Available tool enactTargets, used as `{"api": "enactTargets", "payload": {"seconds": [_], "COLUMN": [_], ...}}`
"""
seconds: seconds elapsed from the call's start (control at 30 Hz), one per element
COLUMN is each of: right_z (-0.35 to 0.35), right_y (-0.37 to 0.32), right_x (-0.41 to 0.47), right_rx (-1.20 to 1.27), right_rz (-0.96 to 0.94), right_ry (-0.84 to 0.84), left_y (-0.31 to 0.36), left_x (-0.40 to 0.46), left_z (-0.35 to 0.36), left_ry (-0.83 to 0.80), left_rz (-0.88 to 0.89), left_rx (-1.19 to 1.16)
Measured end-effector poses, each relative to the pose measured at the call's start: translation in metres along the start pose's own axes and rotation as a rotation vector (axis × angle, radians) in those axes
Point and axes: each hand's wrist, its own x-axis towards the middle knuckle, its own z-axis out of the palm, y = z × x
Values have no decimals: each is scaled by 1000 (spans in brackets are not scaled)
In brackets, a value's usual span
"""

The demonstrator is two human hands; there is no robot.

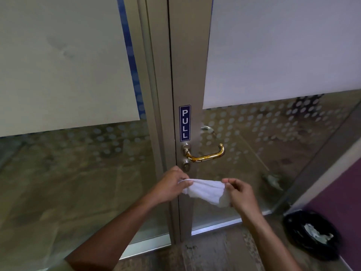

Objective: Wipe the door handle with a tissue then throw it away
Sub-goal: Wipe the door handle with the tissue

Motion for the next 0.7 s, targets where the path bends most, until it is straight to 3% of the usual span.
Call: {"api": "enactTargets", "payload": {"seconds": [0.07, 0.17, 0.2, 0.27, 0.37, 0.47, 0.57, 0.7], "right_z": [0, 5, 7, 11, 24, 31, 31, 28], "right_y": [5, 9, 7, 0, -13, -18, -18, -17], "right_x": [-4, -11, -13, -13, -16, -19, -21, -21], "right_rx": [-220, -729, -722, -518, -275, -53, -29, 101], "right_rz": [-18, -163, -244, -371, -351, -296, -286, -198], "right_ry": [-13, 98, 106, -51, -433, -639, -712, -661], "left_y": [-3, -1, 0, 5, 13, 22, 30, 31], "left_x": [2, 8, 9, 10, 13, 17, 22, 27], "left_z": [-3, -8, -10, -15, -25, -42, -58, -72], "left_ry": [-36, -88, -116, -192, -309, -409, -492, -468], "left_rz": [30, 38, 45, 91, 165, 211, 225, 232], "left_rx": [36, 91, 105, 117, 132, 134, 154, 209]}}
